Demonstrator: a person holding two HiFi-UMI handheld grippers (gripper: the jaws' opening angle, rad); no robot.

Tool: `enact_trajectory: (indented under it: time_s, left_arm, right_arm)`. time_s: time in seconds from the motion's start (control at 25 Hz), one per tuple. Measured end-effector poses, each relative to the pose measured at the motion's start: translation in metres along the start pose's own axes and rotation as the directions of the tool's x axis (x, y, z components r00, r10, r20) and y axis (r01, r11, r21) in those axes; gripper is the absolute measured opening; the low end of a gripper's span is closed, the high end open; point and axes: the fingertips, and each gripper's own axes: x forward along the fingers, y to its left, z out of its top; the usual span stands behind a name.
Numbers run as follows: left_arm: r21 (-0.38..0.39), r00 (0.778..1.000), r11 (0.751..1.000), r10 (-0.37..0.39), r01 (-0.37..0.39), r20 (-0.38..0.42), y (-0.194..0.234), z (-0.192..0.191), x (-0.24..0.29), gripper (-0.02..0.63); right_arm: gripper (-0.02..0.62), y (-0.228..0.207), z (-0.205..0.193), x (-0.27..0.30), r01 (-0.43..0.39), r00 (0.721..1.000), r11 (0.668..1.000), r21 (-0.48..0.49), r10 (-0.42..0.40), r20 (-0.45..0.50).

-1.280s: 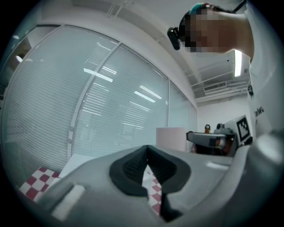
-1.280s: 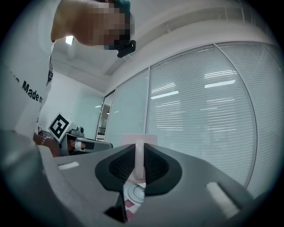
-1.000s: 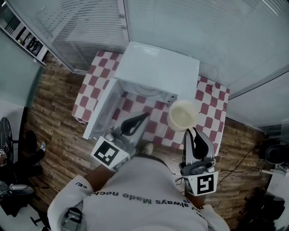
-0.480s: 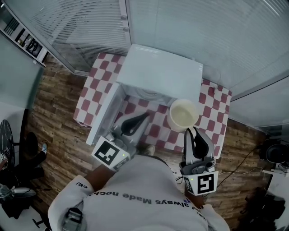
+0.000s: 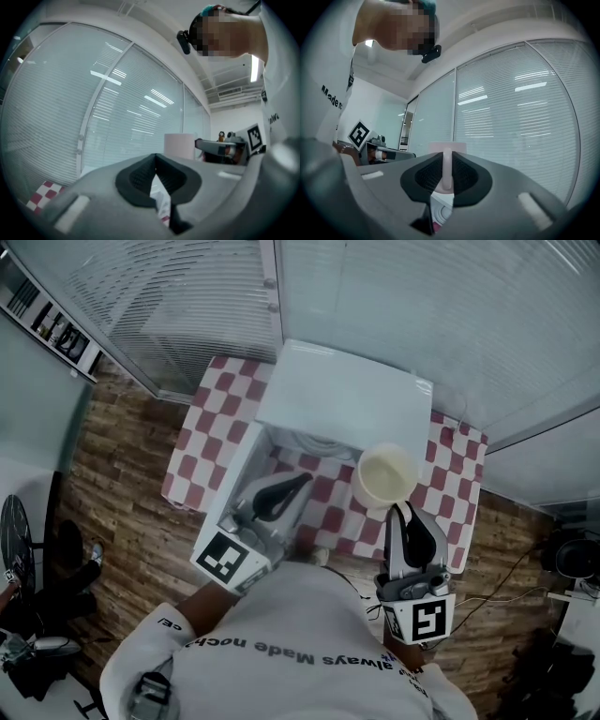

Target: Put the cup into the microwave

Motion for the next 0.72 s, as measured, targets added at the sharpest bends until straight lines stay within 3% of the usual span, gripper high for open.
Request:
enact_trajectory:
  time_s: [0.72]
  left_arm:
    - [-0.058,0.998,0.998,-0.026,0.023,-0.052,0.025,-0.047,0.012,0.003]
  right_arm:
    - [0.041,0.006,-0.045,0.012,0.014,0.997,1.0,0.028,-0.012,-0.071]
